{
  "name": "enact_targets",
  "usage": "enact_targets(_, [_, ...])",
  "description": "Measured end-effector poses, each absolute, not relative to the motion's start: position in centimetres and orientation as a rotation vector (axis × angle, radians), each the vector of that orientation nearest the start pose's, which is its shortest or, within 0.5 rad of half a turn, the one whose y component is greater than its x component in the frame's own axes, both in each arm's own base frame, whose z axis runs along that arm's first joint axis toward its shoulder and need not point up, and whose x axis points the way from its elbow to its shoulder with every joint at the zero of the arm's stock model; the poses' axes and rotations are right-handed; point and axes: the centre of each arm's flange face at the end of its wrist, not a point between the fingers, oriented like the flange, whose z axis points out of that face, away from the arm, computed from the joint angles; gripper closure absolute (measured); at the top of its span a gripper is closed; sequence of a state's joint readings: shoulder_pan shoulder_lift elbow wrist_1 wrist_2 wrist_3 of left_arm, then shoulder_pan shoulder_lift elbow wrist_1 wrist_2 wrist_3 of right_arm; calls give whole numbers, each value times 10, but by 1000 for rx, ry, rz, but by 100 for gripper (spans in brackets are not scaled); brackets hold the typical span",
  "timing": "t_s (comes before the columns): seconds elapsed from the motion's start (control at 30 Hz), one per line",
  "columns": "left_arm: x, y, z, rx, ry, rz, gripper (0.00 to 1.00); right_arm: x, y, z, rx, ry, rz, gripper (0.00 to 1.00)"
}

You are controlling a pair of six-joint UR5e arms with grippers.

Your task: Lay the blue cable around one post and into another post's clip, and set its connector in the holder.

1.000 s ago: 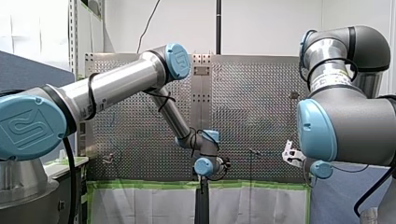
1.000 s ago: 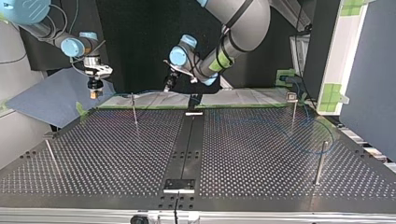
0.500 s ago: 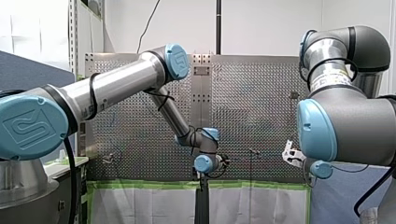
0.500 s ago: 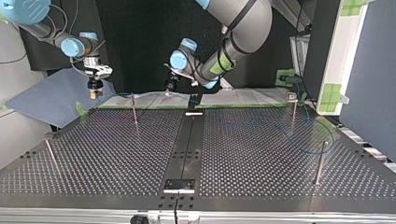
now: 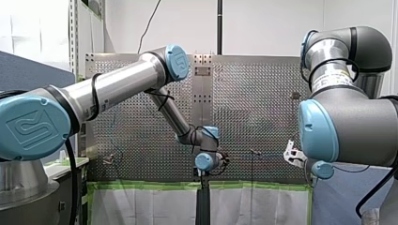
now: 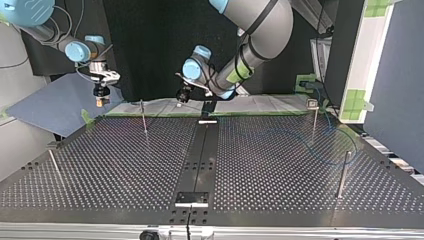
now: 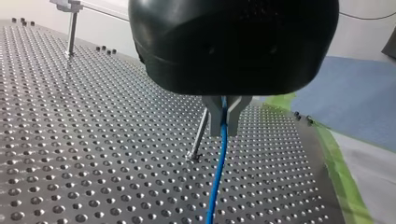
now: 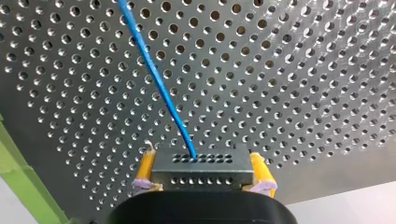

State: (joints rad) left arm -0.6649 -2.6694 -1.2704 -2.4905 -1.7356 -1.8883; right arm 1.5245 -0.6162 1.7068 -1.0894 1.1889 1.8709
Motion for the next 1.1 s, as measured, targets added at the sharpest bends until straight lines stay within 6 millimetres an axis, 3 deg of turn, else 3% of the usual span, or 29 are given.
enact_targets(0.67, [515,-548,-31,186,1740,-593,100,141,-633,-36,1333,-1286,1666,98])
enact_targets(0.7, [515,-548,-31,188,1740,-593,86,141,-633,-36,1332,-1286,1666,98])
enact_targets(0.73, [515,-548,-31,190,1740,-593,62,141,-633,-36,1332,-1287,1666,98])
enact_targets(0.77, [515,-548,-31,192,1741,-594,62,141,-633,-36,1332,-1286,1666,98])
enact_targets(0.83, [514,-549,-31,195,1744,-595,21,142,-633,-36,1334,-1286,1667,98])
enact_targets(0.87, [513,-549,-31,197,1745,-596,21,142,-632,-37,1335,-1286,1667,98])
enact_targets(0.9, [512,-550,-31,202,1748,-600,1,143,-632,-37,1335,-1286,1668,98])
enact_targets(1.1, [505,-552,-33,227,1779,-608,1,144,-632,-37,1338,-1288,1668,98])
